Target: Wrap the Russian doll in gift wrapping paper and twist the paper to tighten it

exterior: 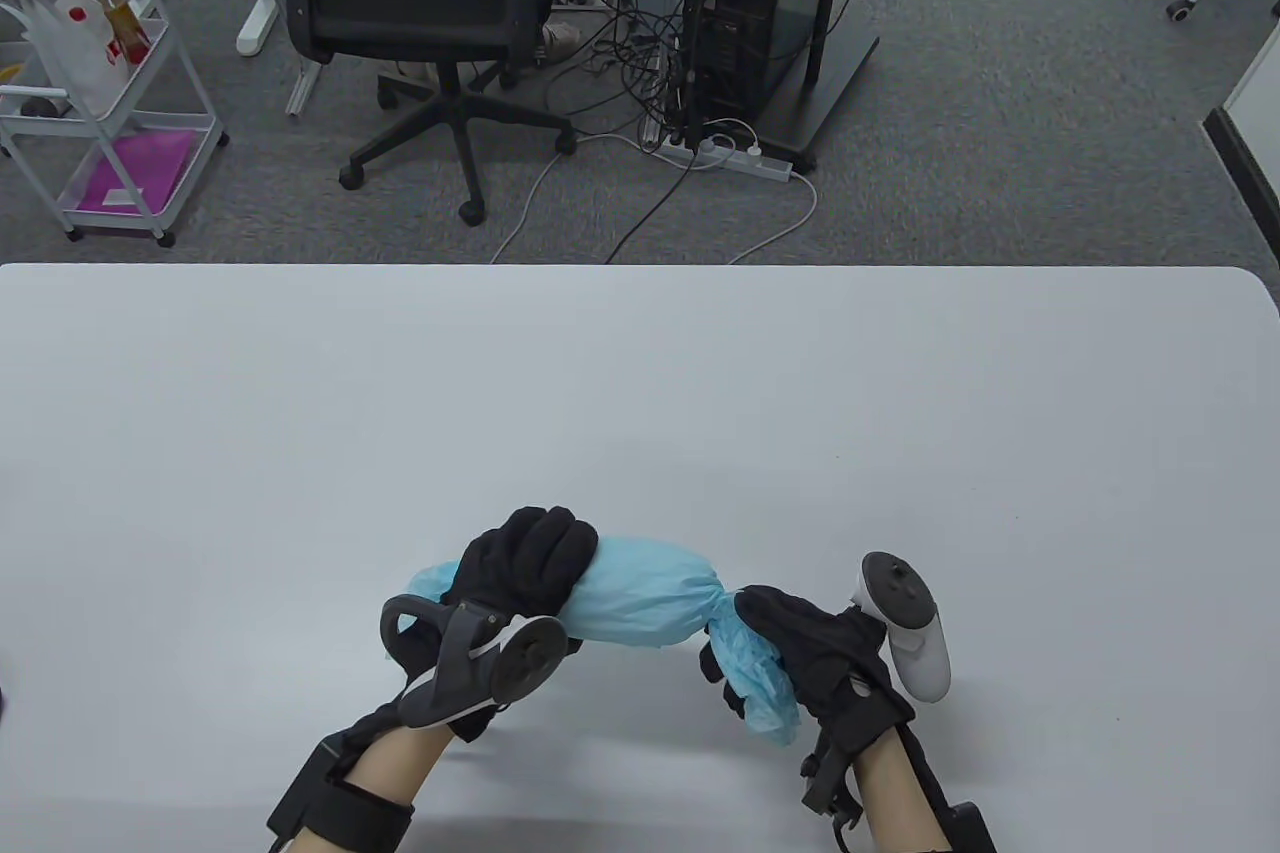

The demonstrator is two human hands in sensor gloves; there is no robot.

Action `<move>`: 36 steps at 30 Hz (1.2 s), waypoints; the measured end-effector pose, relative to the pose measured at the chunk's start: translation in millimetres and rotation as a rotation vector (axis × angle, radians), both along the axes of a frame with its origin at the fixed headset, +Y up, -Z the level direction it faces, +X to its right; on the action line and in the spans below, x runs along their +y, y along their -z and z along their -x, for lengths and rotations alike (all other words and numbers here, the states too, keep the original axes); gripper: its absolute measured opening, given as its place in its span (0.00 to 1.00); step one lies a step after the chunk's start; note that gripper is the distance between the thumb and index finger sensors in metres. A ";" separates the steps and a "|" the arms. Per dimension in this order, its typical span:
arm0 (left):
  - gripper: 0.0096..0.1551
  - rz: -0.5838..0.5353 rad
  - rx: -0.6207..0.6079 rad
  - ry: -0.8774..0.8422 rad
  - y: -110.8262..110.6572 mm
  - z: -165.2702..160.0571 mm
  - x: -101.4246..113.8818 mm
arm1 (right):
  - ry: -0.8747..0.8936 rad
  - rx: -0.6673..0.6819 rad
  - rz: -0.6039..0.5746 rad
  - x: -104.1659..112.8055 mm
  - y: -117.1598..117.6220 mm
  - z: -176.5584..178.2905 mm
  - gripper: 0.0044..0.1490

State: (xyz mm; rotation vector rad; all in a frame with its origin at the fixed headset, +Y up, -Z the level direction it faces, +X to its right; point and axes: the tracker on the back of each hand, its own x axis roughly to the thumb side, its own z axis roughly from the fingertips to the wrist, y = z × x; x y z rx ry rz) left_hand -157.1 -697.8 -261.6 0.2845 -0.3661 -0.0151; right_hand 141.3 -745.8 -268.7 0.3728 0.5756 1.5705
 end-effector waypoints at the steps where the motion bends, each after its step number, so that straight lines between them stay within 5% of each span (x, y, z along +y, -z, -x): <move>1: 0.69 0.010 0.015 -0.006 2.0 2.0 -0.8 | -0.081 -0.020 -0.068 8.0 -1.6 -1.6 0.41; 8: 0.69 0.038 0.085 -0.009 9.8 8.7 -4.9 | -0.583 -0.191 -0.526 55.5 -24.7 0.5 0.46; 11: 0.69 0.077 0.116 -0.072 14.6 14.1 -4.9 | -1.093 -0.213 -0.850 68.4 -44.2 26.9 0.47; 14: 0.69 0.105 0.118 -0.115 16.5 18.8 -4.8 | -1.488 -0.246 -1.054 64.7 -55.9 52.0 0.50; 19: 0.69 0.202 0.042 -0.189 19.0 21.6 -5.0 | -1.598 -0.264 -1.006 49.5 -48.8 60.8 0.59; 26: 0.69 0.291 -0.114 -0.191 13.7 1.1 -3.0 | -1.610 -0.342 -0.983 40.1 -43.1 44.3 0.51; 30: 0.69 0.231 -0.090 -0.124 10.3 -2.9 -3.4 | -1.506 -0.312 -0.965 48.7 -43.3 39.4 0.34; 36: 0.69 0.084 -0.038 -0.004 5.3 0.9 -2.2 | -1.241 -0.194 -0.809 55.1 -35.6 42.7 0.31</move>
